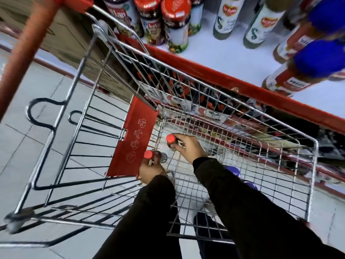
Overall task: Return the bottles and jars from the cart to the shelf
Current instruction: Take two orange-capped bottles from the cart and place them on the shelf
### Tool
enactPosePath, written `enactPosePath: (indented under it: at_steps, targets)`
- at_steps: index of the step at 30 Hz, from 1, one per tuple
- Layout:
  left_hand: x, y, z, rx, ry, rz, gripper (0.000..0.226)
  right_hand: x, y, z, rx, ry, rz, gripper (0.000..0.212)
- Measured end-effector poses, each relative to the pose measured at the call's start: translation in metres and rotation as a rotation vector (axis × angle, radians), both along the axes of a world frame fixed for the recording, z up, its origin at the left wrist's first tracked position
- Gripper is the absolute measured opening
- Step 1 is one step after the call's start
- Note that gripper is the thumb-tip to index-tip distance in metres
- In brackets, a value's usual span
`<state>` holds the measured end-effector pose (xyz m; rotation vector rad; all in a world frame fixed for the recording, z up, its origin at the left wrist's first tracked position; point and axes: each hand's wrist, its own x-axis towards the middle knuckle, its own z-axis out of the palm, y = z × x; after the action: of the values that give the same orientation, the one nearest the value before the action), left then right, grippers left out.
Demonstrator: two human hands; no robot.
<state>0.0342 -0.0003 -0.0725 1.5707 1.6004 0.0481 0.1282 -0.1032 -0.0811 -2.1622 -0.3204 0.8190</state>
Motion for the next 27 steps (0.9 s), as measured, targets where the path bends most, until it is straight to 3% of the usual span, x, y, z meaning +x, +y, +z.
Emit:
enactPosePath:
  at_steps: [6,21,27]
  targets:
    - [0.002,-0.007,0.064,-0.008,-0.123,-0.14,0.038,-0.007,-0.033,0.076,0.0,-0.098,-0.133,0.052]
    - [0.043,-0.004,0.219,-0.085,-0.728,-0.76,0.025,0.002,-0.081,0.241,0.049,-0.462,-0.479,0.049]
    - [0.096,-0.008,0.27,-0.05,-0.846,-0.875,0.035,0.029,-0.08,0.289,0.118,-0.544,-0.621,0.037]
